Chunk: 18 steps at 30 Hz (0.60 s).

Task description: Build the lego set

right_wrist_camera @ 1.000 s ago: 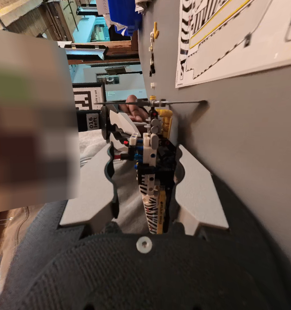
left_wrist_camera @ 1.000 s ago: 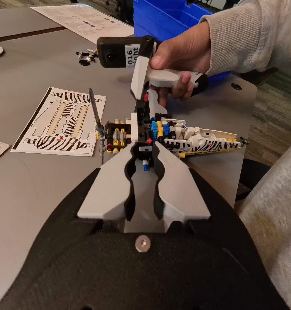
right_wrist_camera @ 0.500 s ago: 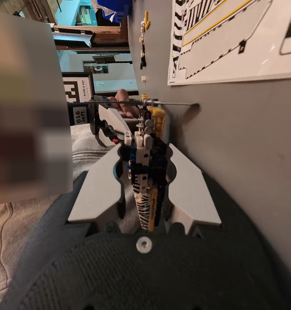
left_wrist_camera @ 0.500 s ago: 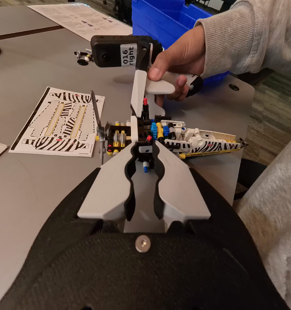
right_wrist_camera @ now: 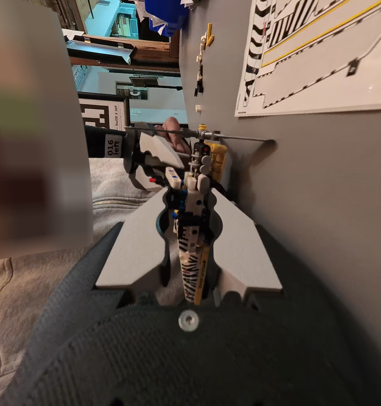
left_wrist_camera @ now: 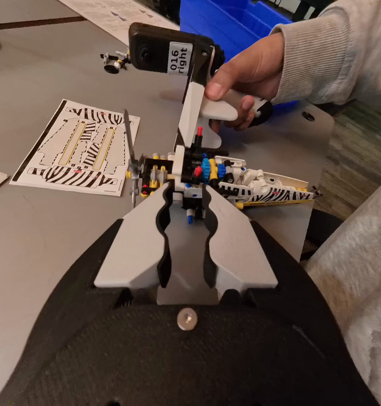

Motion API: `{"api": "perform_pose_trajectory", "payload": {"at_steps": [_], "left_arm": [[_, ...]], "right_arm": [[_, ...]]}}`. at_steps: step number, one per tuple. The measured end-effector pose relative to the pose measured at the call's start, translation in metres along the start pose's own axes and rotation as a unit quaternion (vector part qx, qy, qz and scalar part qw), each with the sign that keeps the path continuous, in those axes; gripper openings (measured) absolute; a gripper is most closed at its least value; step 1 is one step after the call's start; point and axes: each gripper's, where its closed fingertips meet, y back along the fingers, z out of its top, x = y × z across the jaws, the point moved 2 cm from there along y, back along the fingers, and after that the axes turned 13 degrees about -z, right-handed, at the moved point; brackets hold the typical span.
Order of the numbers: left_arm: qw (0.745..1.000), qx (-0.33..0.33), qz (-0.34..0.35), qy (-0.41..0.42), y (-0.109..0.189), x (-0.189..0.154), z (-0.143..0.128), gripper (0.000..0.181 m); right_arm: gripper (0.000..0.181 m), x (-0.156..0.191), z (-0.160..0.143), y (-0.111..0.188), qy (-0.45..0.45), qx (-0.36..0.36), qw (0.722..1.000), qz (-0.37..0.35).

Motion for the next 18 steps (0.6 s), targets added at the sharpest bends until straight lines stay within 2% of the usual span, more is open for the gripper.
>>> {"api": "perform_pose_trajectory", "payload": {"at_steps": [3, 6, 8, 10, 12, 14, 16, 18], "left_arm": [[0.999, -0.012, -0.005, 0.031, 0.011, -0.002, 0.0, 0.03], [0.989, -0.04, -0.063, 0.128, 0.019, -0.011, -0.003, 0.031], [0.965, -0.072, -0.124, 0.221, 0.02, -0.017, -0.002, 0.034], [0.928, -0.114, -0.177, 0.307, 0.022, -0.016, 0.002, 0.038], [0.899, -0.155, -0.191, 0.362, 0.026, -0.005, 0.005, 0.038], [0.894, -0.187, -0.168, 0.37, 0.031, 0.01, 0.005, 0.036], [0.902, -0.199, -0.162, 0.348, 0.035, 0.014, 0.01, 0.03], [0.918, -0.196, -0.167, 0.303, 0.033, 0.009, 0.019, 0.033]], "right_arm": [[0.029, 0.0, 0.0, -0.001, -0.001, -0.006, 1.0, 0.005], [0.03, 0.0, 0.001, -0.002, 0.003, -0.013, 1.0, 0.007], [0.03, 0.001, 0.001, -0.003, 0.01, -0.017, 1.0, 0.003], [0.03, 0.003, 0.0, -0.004, 0.017, -0.015, 1.0, 0.0], [0.03, 0.003, -0.001, -0.005, 0.02, -0.013, 1.0, -0.002], [0.03, 0.004, -0.001, -0.006, 0.022, -0.011, 1.0, -0.002], [0.03, 0.004, -0.001, -0.006, 0.024, -0.007, 1.0, -0.003], [0.03, 0.005, -0.001, -0.007, 0.027, -0.002, 1.0, -0.005]]}}
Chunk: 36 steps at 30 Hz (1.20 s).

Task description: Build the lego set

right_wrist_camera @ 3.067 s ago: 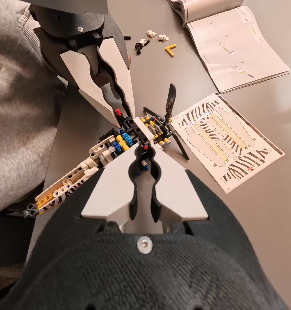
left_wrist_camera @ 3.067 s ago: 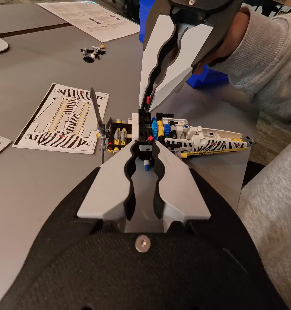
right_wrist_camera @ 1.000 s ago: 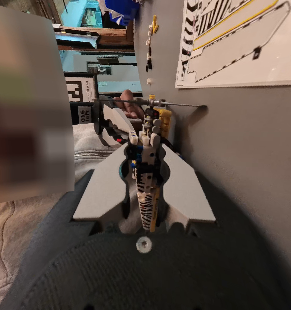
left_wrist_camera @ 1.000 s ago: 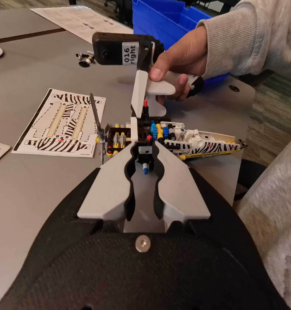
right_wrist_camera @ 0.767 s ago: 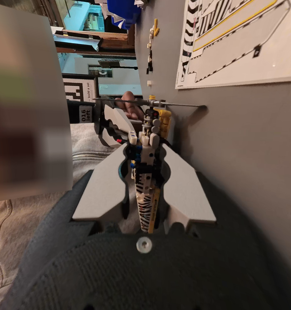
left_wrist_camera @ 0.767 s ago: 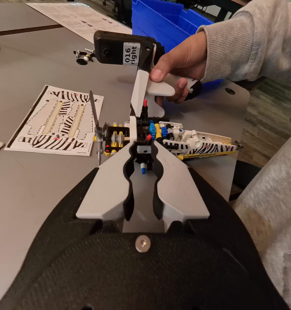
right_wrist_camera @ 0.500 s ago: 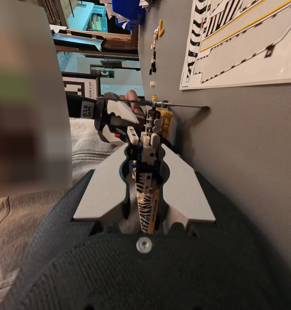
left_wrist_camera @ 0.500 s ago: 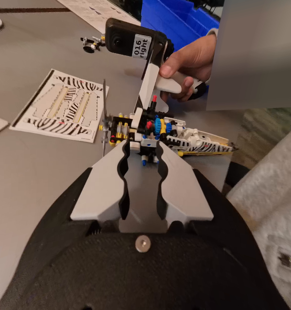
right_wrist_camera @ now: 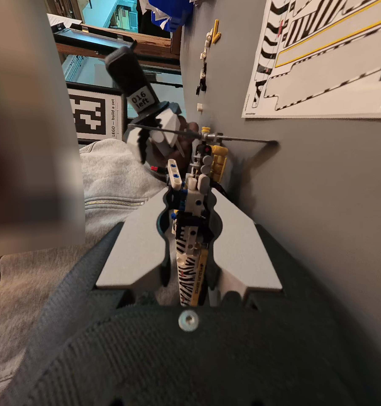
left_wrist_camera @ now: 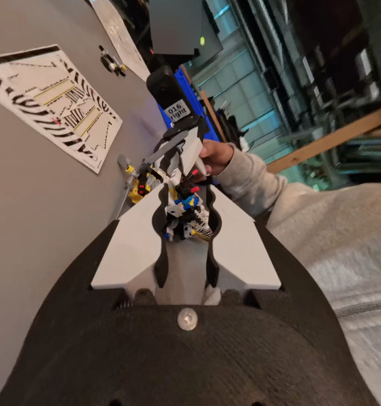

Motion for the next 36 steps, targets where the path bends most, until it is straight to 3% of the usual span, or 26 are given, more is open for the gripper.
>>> {"api": "perform_pose_trajectory", "payload": {"at_steps": [4, 6, 15, 19, 22, 26, 28, 34, 36], "left_arm": [[0.992, 0.082, 0.044, -0.09, -0.018, 0.002, -0.015, 0.037], [0.987, 0.101, 0.055, -0.112, -0.023, 0.003, -0.02, 0.028], [0.984, 0.096, 0.076, -0.126, -0.022, 0.005, -0.023, 0.02], [0.98, 0.085, 0.093, -0.154, -0.02, 0.002, -0.023, 0.019], [0.981, 0.048, 0.097, -0.161, -0.014, -0.001, -0.016, 0.018], [0.981, 0.008, 0.093, -0.168, -0.005, -0.007, -0.007, 0.004], [0.981, -0.001, 0.097, -0.169, -0.002, -0.006, -0.007, 0.003], [0.98, -0.031, 0.11, -0.166, 0.014, -0.007, -0.008, 0.004], [0.978, -0.049, 0.112, -0.167, 0.024, -0.013, -0.006, 0.003]], "right_arm": [[0.03, 0.001, -0.001, -0.001, 0.005, 0.006, 1.0, -0.005], [0.031, 0.001, -0.001, -0.001, 0.007, 0.005, 1.0, -0.009], [0.048, 0.007, 0.0, 0.009, 0.012, -0.046, 0.998, -0.033], [0.035, 0.027, -0.002, 0.031, 0.06, -0.131, 0.987, -0.071], [0.041, 0.046, -0.013, 0.042, 0.168, -0.206, 0.946, -0.184], [0.06, 0.044, -0.041, 0.034, 0.282, -0.237, 0.834, -0.411], [0.062, 0.04, -0.051, 0.021, 0.289, -0.248, 0.795, -0.473], [0.064, 0.021, -0.062, -0.011, 0.254, -0.245, 0.765, -0.54], [0.055, 0.013, -0.062, -0.014, 0.245, -0.227, 0.755, -0.564]]}}
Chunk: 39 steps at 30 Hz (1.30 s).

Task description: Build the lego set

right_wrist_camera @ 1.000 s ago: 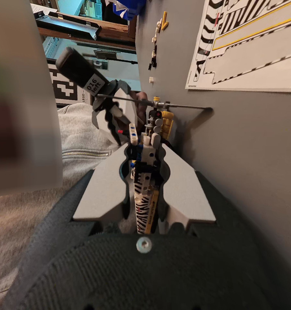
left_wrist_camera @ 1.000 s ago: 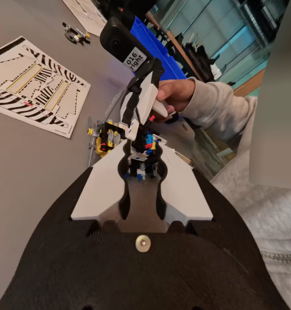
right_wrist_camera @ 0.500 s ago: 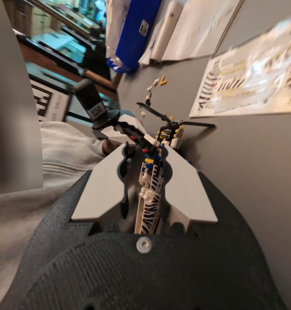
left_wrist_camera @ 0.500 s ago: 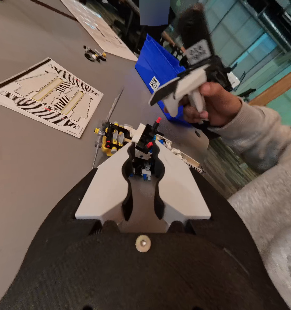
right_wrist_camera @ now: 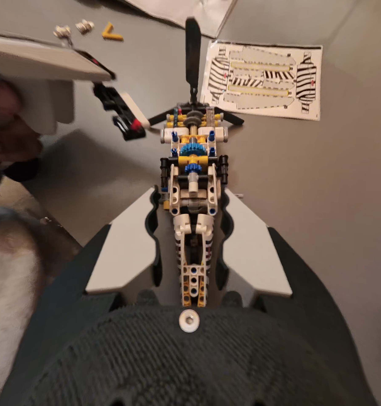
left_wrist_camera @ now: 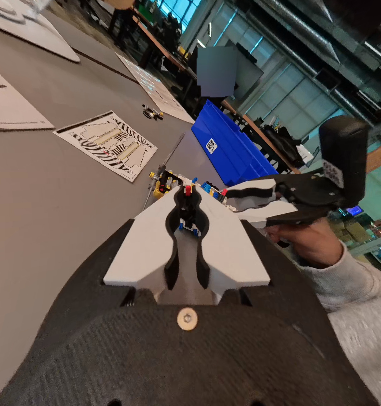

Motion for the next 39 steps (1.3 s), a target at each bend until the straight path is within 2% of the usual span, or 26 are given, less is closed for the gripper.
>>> {"api": "perform_pose_trajectory", "payload": {"at_steps": [3, 8, 10, 13, 15, 18, 21, 26, 29, 31, 33, 35, 37, 39], "left_arm": [[1.0, -0.023, 0.007, -0.006, 0.018, -0.004, 0.009, 0.004], [0.997, -0.08, 0.01, -0.016, 0.053, -0.015, 0.031, 0.004], [0.993, -0.115, 0.005, -0.02, 0.071, -0.022, 0.045, 0.004], [0.987, -0.16, 0.011, -0.028, 0.099, -0.029, 0.063, 0.004], [0.984, -0.172, 0.017, -0.03, 0.112, -0.032, 0.068, 0.003], [0.982, -0.182, 0.027, -0.038, 0.123, -0.035, 0.07, 0.004], [0.982, -0.186, 0.023, -0.036, 0.125, -0.039, 0.067, 0.004], [0.982, -0.184, 0.013, -0.029, 0.123, -0.045, 0.061, 0.004], [0.983, -0.183, 0.011, -0.027, 0.123, -0.048, 0.059, 0.004], [0.983, -0.182, 0.008, -0.025, 0.122, -0.049, 0.057, 0.004], [0.984, -0.178, 0.002, -0.022, 0.119, -0.051, 0.056, 0.004], [0.985, -0.172, -0.007, -0.02, 0.114, -0.056, 0.055, 0.004], [0.987, -0.16, -0.019, -0.02, 0.107, -0.065, 0.053, 0.004], [0.989, -0.141, -0.025, -0.03, 0.1, -0.077, 0.05, 0.004]], "right_arm": [[0.049, 0.004, 0.002, -0.005, 0.021, -0.003, 1.0, -0.002], [0.048, 0.024, 0.008, -0.006, 0.135, -0.019, 0.987, 0.081], [0.048, 0.034, 0.007, -0.003, 0.21, -0.029, 0.968, 0.133], [0.048, 0.048, 0.001, 0.006, 0.323, -0.046, 0.919, 0.222], [0.048, 0.048, 0.0, 0.007, 0.377, -0.046, 0.891, 0.249], [0.049, 0.037, 0.006, 0.001, 0.444, -0.04, 0.862, 0.24], [0.05, 0.021, 0.02, -0.005, 0.455, -0.032, 0.865, 0.209], [0.065, 0.007, 0.038, 0.007, 0.373, -0.071, 0.911, 0.162], [0.062, 0.002, 0.044, 0.027, 0.292, -0.13, 0.94, 0.121], [0.054, -0.002, 0.055, 0.044, 0.209, -0.2, 0.953, 0.086], [0.049, -0.008, 0.069, 0.062, 0.104, -0.287, 0.95, 0.058], [0.049, -0.016, 0.075, 0.073, -0.004, -0.364, 0.93, 0.044], [0.048, -0.029, 0.062, 0.068, -0.09, -0.393, 0.915, 0.005], [0.044, -0.039, 0.035, 0.059, -0.183, -0.399, 0.897, -0.043]]}}
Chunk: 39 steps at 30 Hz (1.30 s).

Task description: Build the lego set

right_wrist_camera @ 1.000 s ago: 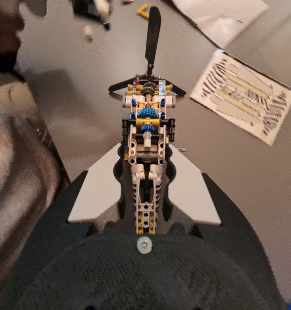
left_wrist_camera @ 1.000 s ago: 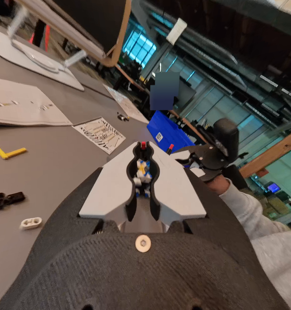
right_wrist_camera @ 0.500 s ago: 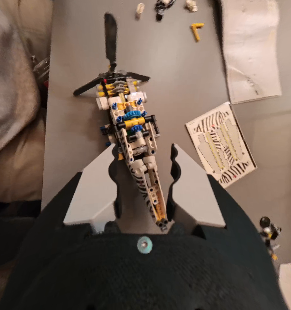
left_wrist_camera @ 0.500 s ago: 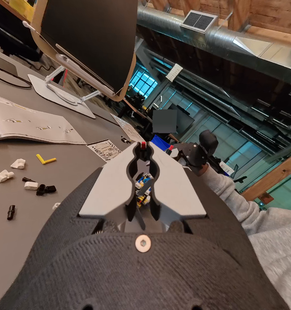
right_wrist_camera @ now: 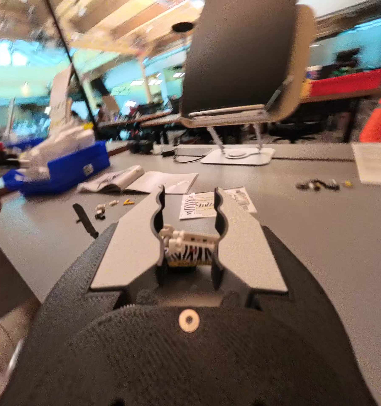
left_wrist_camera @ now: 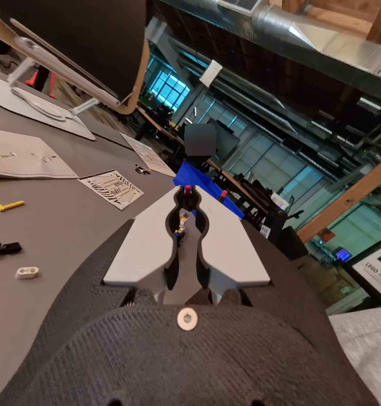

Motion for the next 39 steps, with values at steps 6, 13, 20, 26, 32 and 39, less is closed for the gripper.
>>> {"api": "perform_pose_trajectory", "payload": {"at_steps": [6, 13, 20, 26, 32, 39], "left_arm": [[0.997, 0.038, 0.017, -0.061, -0.009, -0.032, -0.016, 0.004], [0.991, 0.044, 0.048, -0.116, -0.021, -0.046, -0.015, 0.004], [0.987, 0.06, 0.063, -0.136, -0.022, -0.042, -0.024, 0.004], [0.988, 0.056, 0.063, -0.127, -0.013, -0.034, -0.027, 0.004], [0.987, 0.059, 0.06, -0.14, -0.01, -0.028, -0.034, 0.003], [0.952, 0.062, 0.086, -0.288, -0.009, -0.028, -0.03, 0.003]], "right_arm": [[0.026, 0.019, 0.019, 0.032, -0.038, -0.095, 0.994, 0.033], [0.025, 0.099, 0.028, 0.051, -0.04, -0.11, 0.966, 0.232], [0.019, 0.118, 0.032, 0.062, -0.042, -0.109, 0.946, 0.301], [0.014, 0.129, 0.029, 0.064, -0.065, -0.094, 0.938, 0.329], [0.02, 0.141, 0.016, 0.053, -0.054, -0.073, 0.953, 0.289], [0.02, 0.137, 0.018, 0.044, -0.114, -0.034, 0.96, 0.255]]}}
